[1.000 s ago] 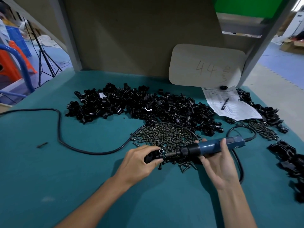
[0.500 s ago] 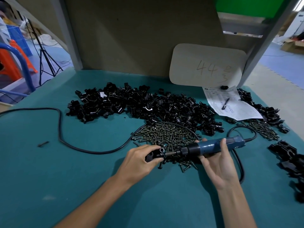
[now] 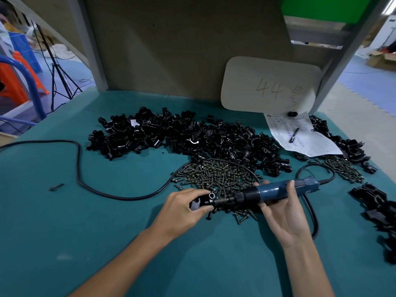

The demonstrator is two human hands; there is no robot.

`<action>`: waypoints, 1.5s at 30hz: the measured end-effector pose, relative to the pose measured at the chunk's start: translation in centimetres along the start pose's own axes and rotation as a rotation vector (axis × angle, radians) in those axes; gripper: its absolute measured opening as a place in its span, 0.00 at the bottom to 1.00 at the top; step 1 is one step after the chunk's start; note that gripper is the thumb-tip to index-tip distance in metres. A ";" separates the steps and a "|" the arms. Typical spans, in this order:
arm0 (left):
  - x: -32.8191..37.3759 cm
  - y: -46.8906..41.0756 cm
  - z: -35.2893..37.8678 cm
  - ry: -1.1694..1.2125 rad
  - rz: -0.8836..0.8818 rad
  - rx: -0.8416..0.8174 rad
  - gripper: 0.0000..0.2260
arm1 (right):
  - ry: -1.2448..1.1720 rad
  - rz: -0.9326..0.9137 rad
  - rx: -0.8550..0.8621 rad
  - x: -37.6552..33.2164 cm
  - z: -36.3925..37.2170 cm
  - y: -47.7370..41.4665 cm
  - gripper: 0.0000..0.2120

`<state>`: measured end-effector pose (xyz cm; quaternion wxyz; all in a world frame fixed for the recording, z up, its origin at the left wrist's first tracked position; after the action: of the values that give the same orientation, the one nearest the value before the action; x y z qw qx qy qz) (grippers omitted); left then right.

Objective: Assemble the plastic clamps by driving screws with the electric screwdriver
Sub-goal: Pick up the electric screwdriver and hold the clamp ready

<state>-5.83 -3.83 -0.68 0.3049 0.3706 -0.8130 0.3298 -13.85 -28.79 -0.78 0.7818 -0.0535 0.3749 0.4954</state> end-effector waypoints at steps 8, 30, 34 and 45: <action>-0.8 -0.3 0.0 0.132 -0.201 -0.031 0.17 | 0.003 0.024 -0.001 0.2 0.1 0.0 0.32; 0.4 0.4 -0.3 -0.036 0.057 0.058 0.20 | 0.005 0.042 -0.043 0.1 0.2 0.4 0.28; 0.4 0.1 -0.2 0.008 0.017 0.076 0.12 | 0.031 0.034 -0.039 0.0 0.3 0.6 0.32; -0.9 -0.1 -0.4 0.051 -0.040 0.178 0.14 | 0.116 0.042 -0.025 1.3 1.6 1.3 0.37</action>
<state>-5.17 -3.21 -1.05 0.2981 0.4038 -0.7648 0.4039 -13.75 -26.43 -0.08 0.7474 -0.0840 0.4142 0.5126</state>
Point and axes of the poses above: each hand's wrist, its own y-axis away from the middle knuckle, its own z-axis out of the palm, x = y × z, the point moved 2 cm from there along -y, towards the middle knuckle, and after that the axes turned 3 degrees about -y, right-handed, at the moved point
